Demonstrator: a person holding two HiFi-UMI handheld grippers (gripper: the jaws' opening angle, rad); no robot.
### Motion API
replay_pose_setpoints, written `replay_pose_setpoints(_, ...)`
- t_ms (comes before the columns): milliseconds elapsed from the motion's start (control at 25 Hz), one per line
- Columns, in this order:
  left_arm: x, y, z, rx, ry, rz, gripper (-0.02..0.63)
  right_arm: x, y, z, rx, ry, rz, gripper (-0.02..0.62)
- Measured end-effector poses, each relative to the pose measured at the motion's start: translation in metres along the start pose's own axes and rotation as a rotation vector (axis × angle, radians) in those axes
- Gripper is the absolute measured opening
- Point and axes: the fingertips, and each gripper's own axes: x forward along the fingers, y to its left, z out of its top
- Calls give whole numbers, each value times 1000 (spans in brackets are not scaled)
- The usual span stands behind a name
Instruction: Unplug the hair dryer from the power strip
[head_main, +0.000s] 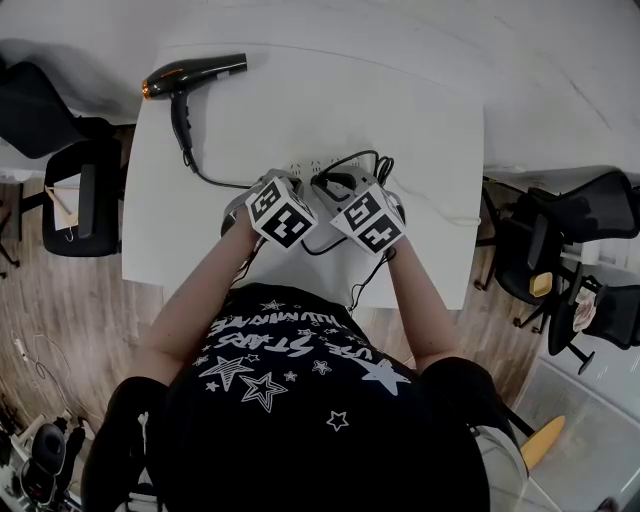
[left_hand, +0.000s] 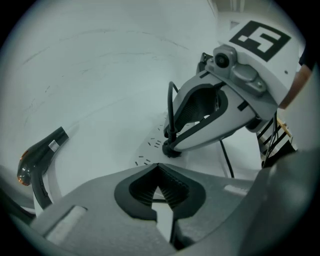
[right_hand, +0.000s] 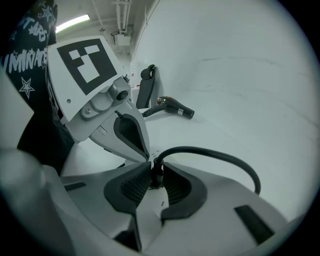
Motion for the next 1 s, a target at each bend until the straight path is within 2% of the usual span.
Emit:
replay_pose_setpoints(160,0,0,0,5,3,6,8,0,1,3,15,-25,-8,75)
replay_pose_setpoints(360,0,1,0,27,23,29,8,-5,-3,4,140,-107,-26,71)
replay_pose_setpoints(440,-1,1,2,22,18,27,8,-5,-5,4,158,-125,-34,69)
replay_pose_setpoints(560,0,1,1,14,20,19,8,-6,-4,4,130,-142,-50,69)
replay_pose_setpoints(640,0,1,2,11,23,13,8,-8,-1,5,52,-152,-71,67)
replay_pose_setpoints(720,0,0,2,10,25,6,8,-18,0,17,-8,-220,-95,67)
replay_pose_setpoints(800,-1,1,3,13,23,8,8,-33,-11,37,18,-304,-130,67)
replay_pose_setpoints(880,-2,2,3,16,22,14,8,-41,-27,45,33,-299,-159,67)
replay_pose_setpoints(1000,-1,1,2,12,21,14,8,-44,-35,39,58,-271,-146,69)
